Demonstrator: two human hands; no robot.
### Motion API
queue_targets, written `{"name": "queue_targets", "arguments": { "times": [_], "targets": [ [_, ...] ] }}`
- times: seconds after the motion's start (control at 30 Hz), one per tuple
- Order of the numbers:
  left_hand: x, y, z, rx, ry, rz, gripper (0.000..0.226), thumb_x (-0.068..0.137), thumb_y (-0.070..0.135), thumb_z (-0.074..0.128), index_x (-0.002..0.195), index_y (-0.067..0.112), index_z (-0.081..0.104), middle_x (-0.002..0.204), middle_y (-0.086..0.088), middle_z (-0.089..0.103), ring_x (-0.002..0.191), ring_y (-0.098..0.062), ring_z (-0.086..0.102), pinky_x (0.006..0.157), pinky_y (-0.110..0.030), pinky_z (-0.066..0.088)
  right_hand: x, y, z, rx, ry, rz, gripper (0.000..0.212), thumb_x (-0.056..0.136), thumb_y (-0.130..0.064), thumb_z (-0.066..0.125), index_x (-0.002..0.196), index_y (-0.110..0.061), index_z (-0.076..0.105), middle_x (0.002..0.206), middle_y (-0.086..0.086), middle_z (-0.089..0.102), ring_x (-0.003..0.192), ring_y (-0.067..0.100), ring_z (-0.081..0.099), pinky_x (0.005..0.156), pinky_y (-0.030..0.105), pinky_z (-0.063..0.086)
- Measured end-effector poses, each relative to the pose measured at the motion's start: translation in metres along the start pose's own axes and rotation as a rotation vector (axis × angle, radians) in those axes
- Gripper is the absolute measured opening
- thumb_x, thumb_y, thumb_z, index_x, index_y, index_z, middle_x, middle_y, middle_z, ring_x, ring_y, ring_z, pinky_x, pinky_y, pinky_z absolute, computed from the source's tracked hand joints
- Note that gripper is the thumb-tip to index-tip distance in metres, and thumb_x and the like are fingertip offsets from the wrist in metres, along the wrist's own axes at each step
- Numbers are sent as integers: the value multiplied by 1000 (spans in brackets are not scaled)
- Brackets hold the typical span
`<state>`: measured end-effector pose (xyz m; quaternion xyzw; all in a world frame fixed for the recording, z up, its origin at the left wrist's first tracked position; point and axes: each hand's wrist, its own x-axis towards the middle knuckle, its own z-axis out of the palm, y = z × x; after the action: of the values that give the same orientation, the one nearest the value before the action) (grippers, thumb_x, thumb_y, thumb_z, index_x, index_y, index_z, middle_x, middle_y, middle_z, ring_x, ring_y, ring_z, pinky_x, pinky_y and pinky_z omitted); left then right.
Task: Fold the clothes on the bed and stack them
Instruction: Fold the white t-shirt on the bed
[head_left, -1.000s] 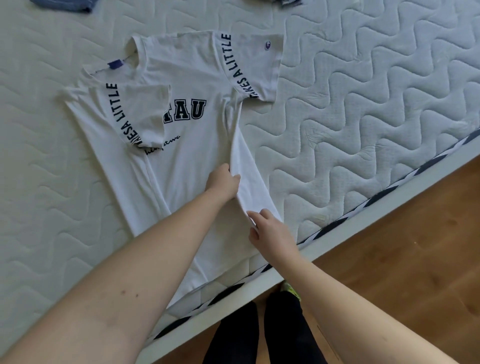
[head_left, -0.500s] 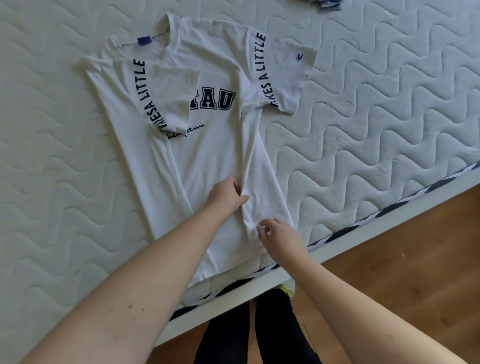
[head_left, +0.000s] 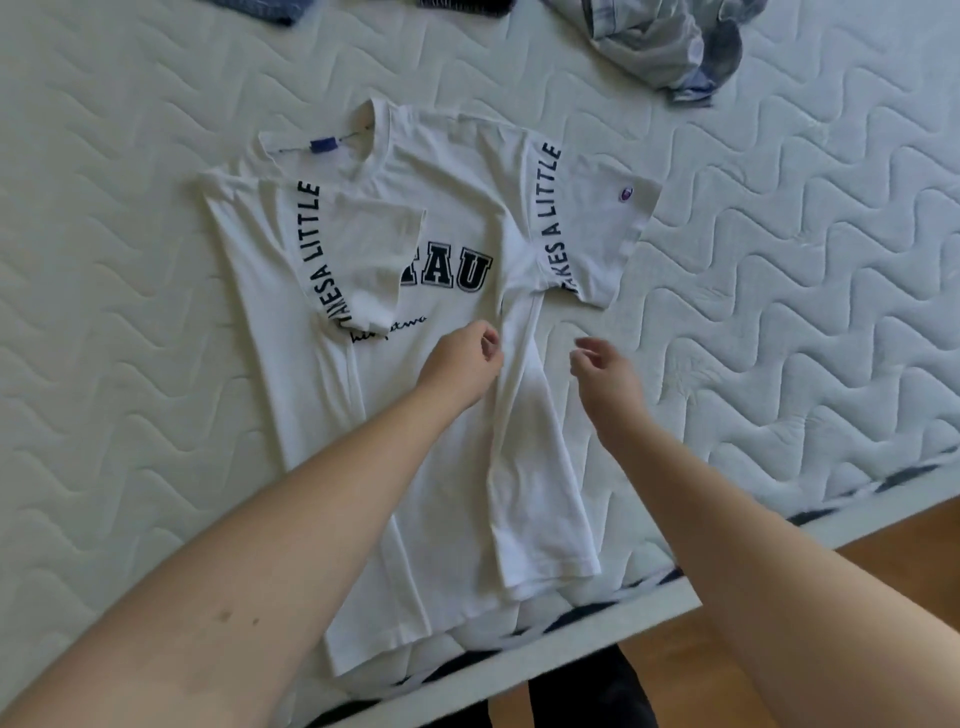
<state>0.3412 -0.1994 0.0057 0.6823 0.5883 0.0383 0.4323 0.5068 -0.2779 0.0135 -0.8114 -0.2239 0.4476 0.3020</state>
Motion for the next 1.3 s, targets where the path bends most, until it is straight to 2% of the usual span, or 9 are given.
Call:
{"name": "queue_targets", "arguments": {
  "times": [0.23, 0.4, 0.53, 0.67, 0.8, 0.97, 1.03, 1.17, 1.3],
  "targets": [
    [76, 39, 9, 376, 23, 94, 68, 93, 26, 55, 152, 13, 25, 162, -5, 18, 148, -22, 15, 118, -38, 19, 83, -38, -3, 457, -38, 326, 18, 89, -24, 63, 101, -11, 59, 93, 8, 55, 85, 17, 55, 78, 28, 46],
    [97, 37, 15, 568, -6, 90, 54, 91, 13, 51, 144, 15, 41, 154, -4, 33, 135, -25, 38, 106, -37, 32, 103, -47, -6, 838, 61, 514, 11, 94, -18, 63, 84, -16, 59, 88, -1, 59, 81, 8, 60, 75, 21, 51],
    [108, 33, 15, 606, 23, 127, 43, 87, 12, 57, 130, 14, 54, 138, -5, 46, 119, -27, 49, 96, -38, 39, 121, -49, -11, 845, 59, 529, 14, 91, -13, 66, 104, -12, 62, 105, 1, 64, 87, 9, 63, 80, 22, 54],
    [118, 38, 14, 502, 15, 82, 30, 87, 24, 54, 114, 12, 59, 126, -5, 49, 111, -27, 52, 90, -38, 45, 128, -74, -10, 703, 12, 357, 9, 91, -3, 57, 96, -11, 60, 89, 4, 61, 70, 9, 61, 66, 16, 54],
    [138, 42, -14, 238, 7, -82, 31, 94, 30, 41, 88, 14, 67, 108, -9, 65, 98, -30, 60, 78, -34, 46, 122, -112, 0, 687, -66, 94, 34, 84, 1, 48, 106, -12, 70, 90, 5, 67, 81, 18, 61, 80, 27, 54],
    [167, 50, -81, -578, 77, -282, 53, 102, 49, 27, 102, 16, 69, 101, -2, 72, 91, -19, 68, 75, -32, 48, 95, -144, 41, 249, -196, -282, 56, 85, -9, 49, 138, -29, 53, 109, -18, 64, 91, -12, 58, 86, 11, 48],
    [176, 52, -107, -678, 55, -272, 63, 96, 67, 23, 112, 23, 65, 112, 1, 70, 98, -14, 67, 77, -31, 49, 86, -147, 62, -17, -206, -461, 55, 88, -7, 49, 139, -27, 52, 107, -9, 52, 98, 1, 56, 89, 21, 47],
    [185, 44, -144, -463, -66, -189, 107, 58, 88, 52, 146, 29, 37, 142, 5, 53, 127, -14, 51, 98, -39, 46, 76, -145, 101, -357, -275, -722, 53, 88, -3, 48, 137, -22, 55, 97, 1, 46, 99, 28, 49, 84, 37, 40],
    [183, 29, -148, 35, -84, -217, 124, 61, 61, 80, 154, 29, 6, 154, -2, 35, 138, -20, 38, 104, -29, 34, 72, -139, 124, -413, -324, -761, 50, 89, 1, 49, 135, -18, 58, 101, 13, 53, 100, 33, 50, 86, 36, 39]
  ]
}}
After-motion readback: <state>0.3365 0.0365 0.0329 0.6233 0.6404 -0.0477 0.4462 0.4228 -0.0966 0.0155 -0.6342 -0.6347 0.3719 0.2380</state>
